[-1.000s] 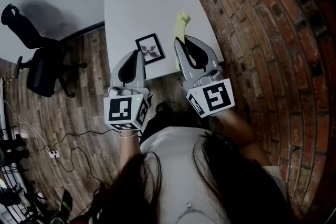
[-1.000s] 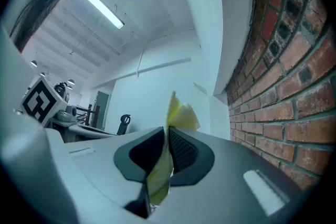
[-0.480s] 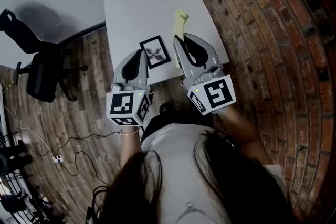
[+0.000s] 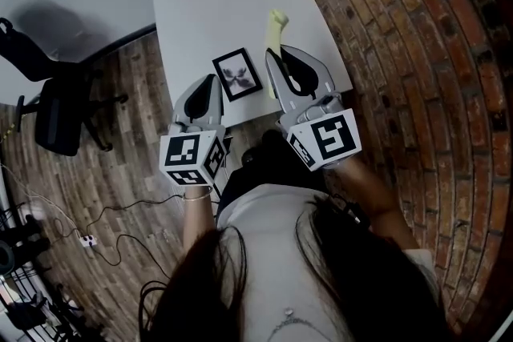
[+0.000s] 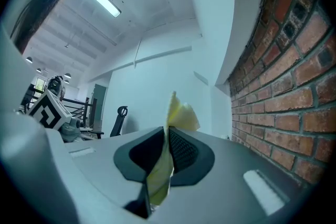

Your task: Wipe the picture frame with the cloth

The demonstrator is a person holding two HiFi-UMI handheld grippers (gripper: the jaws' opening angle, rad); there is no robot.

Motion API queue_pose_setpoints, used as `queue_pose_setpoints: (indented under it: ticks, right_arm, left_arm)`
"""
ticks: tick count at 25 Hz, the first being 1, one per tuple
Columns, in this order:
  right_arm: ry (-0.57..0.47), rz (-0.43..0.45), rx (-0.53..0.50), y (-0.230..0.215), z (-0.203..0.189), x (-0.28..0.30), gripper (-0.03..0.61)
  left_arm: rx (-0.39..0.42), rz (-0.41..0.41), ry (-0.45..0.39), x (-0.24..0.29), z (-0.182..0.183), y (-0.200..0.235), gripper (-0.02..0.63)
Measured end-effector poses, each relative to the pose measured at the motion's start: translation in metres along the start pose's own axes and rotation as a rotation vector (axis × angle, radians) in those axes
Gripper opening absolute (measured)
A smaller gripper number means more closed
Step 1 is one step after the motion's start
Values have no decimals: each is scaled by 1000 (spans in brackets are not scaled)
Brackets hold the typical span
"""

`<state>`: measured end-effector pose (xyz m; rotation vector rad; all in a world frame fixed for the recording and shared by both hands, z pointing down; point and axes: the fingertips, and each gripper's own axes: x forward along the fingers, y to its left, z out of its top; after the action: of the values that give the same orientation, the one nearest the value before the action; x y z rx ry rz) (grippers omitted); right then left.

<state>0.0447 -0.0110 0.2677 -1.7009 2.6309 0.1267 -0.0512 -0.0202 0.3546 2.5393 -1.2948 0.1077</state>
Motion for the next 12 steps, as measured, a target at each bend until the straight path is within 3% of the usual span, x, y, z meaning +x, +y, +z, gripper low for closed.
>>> queue_pose_setpoints:
  ticks: [12]
  right_arm:
    - [51,68,16,-21,-33,49,32]
  left_arm:
    - [-70,68,76,31,-32,29,31]
